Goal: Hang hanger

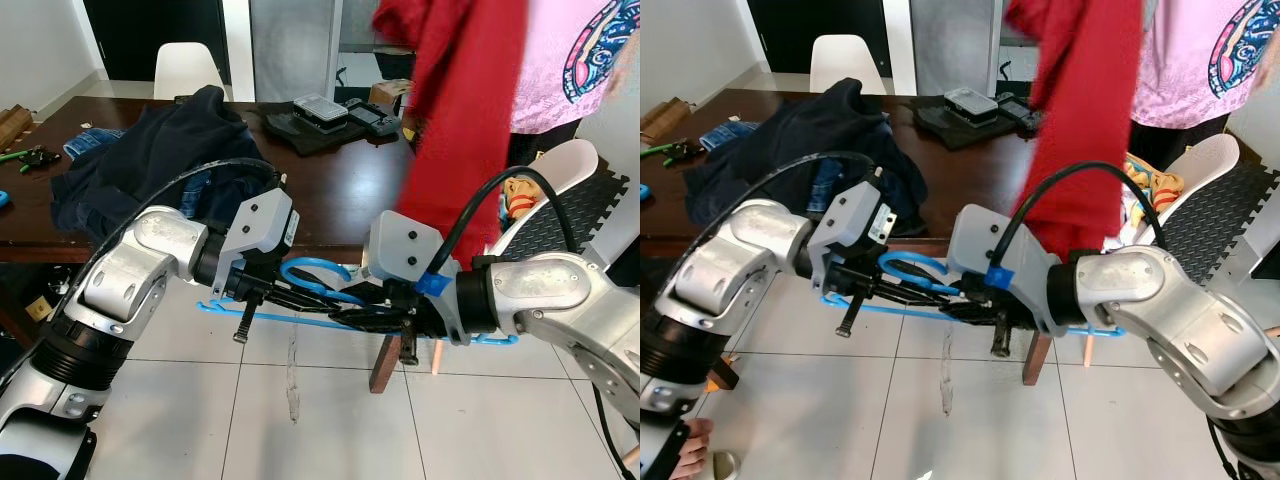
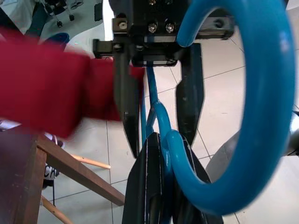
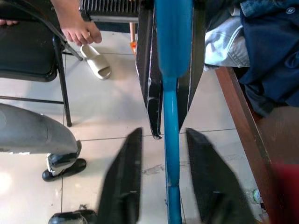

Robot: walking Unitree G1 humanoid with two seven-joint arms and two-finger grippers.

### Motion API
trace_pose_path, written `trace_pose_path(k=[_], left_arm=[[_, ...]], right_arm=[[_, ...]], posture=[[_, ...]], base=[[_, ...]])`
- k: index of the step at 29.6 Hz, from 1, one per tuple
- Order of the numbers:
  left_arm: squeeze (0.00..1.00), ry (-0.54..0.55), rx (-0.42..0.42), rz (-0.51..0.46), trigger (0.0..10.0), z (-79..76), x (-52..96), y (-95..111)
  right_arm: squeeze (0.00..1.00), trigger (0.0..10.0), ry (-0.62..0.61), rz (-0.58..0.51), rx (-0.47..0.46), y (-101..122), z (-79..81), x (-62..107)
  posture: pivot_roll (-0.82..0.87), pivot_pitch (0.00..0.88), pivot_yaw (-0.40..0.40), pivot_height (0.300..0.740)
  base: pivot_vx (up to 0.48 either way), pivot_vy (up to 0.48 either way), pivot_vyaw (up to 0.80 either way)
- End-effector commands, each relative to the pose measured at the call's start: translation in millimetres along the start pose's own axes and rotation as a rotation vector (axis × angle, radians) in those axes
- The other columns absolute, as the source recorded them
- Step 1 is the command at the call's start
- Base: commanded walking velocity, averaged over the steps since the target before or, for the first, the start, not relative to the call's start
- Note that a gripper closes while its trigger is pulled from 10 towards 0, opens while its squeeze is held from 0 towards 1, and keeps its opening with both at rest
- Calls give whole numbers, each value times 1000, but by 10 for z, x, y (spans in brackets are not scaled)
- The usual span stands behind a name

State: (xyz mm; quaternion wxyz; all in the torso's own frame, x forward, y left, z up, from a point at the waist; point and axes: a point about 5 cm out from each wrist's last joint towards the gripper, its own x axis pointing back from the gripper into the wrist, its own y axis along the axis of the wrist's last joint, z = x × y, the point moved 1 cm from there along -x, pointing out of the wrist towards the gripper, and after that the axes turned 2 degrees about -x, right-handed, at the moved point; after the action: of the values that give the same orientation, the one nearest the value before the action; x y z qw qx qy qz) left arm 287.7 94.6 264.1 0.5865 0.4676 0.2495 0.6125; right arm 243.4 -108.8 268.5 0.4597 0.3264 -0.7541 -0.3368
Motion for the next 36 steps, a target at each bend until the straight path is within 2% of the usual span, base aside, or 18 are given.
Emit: trace_pose_path(k=[1, 11, 12, 17, 18, 34, 36], left_arm=[[0, -23, -52, -64, 10000, 1, -32, 144], [0, -28, -52, -67, 10000, -3, -26, 157], [0, -29, -51, -68, 10000, -4, -27, 159], [0, -29, -51, -69, 10000, -6, -27, 161], [0, -30, -51, -70, 10000, -7, -33, 162], [0, -31, -49, -80, 10000, -14, -56, 177], [0, -48, -19, -90, 10000, -35, -71, 174]], right_arm=[[0, 10000, 17, 40, 2, -58, 36, -13], [0, 10000, 5, 72, 37, -79, 17, -12], [0, 8980, 1, 79, 43, -84, 10, -12], [0, 8980, 0, 87, 48, -91, 5, -11], [0, 0, -8, 83, 47, -87, -7, -11], [0, 0, -41, 79, 59, -86, -62, -31], [0, 0, -46, 74, 58, -84, -68, -36]], posture=[[10, 46, -4, 740], [11, 50, -4, 740], [11, 50, -4, 740], [11, 50, -4, 740], [11, 50, -4, 740], [12, 54, -2, 740], [12, 53, -2, 740]], base=[[0, 0, 0], [0, 0, 0], [0, 0, 0], [0, 0, 0], [0, 0, 0], [0, 0, 0], [0, 0, 0]])
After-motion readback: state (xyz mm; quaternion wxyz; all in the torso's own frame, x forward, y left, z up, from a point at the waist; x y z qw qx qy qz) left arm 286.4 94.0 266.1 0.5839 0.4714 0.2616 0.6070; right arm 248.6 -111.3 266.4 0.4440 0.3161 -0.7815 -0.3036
